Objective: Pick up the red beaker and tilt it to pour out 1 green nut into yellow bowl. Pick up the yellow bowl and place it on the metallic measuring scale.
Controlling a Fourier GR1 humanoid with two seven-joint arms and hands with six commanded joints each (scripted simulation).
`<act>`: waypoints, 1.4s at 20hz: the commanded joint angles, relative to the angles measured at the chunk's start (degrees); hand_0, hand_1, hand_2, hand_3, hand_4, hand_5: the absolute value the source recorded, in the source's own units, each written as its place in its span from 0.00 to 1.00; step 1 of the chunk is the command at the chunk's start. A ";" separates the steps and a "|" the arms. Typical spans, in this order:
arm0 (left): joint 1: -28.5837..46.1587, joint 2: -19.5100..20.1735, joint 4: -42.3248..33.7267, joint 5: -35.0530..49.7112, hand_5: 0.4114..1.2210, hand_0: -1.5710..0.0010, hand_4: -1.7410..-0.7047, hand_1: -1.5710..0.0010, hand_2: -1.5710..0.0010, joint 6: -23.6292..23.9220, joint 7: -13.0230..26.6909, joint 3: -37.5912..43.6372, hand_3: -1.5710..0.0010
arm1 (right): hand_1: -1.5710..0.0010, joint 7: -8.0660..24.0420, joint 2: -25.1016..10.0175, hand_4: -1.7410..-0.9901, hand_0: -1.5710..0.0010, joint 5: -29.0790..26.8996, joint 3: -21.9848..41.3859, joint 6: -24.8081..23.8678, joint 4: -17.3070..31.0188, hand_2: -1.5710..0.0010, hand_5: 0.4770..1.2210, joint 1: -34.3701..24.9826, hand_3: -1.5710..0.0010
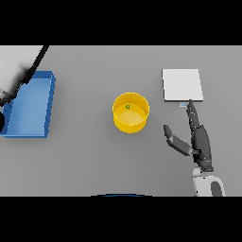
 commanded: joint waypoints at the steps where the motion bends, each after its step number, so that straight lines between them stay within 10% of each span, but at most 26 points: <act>1: 1.18 1.05 1.48 3.45 1.00 0.00 0.01 0.00 0.01 1.56 0.89 3.21 0.13 | 1.00 0.13 0.13 0.69 1.00 -0.20 -0.03 0.10 0.53 1.00 0.15 -0.54 1.00; 7: 12.87 9.99 -2.01 21.44 1.00 0.00 0.00 0.00 0.00 10.48 3.28 15.96 0.09 | 1.00 -1.86 -0.85 0.69 1.00 -0.51 -0.28 0.81 1.57 1.00 0.15 -0.80 1.00; 17: 45.15 19.55 -32.93 39.07 1.00 0.00 0.00 0.00 0.00 31.12 26.03 21.87 0.08 | 1.00 -0.71 -2.35 0.71 1.00 1.94 0.95 1.36 1.91 1.00 0.24 -1.39 1.00; 28: 59.14 20.20 -41.48 45.26 0.87 0.00 0.00 0.00 0.00 41.98 30.02 18.27 0.02 | 1.00 -1.14 -2.58 0.71 1.00 2.19 0.86 1.13 2.26 1.00 0.25 -1.54 1.00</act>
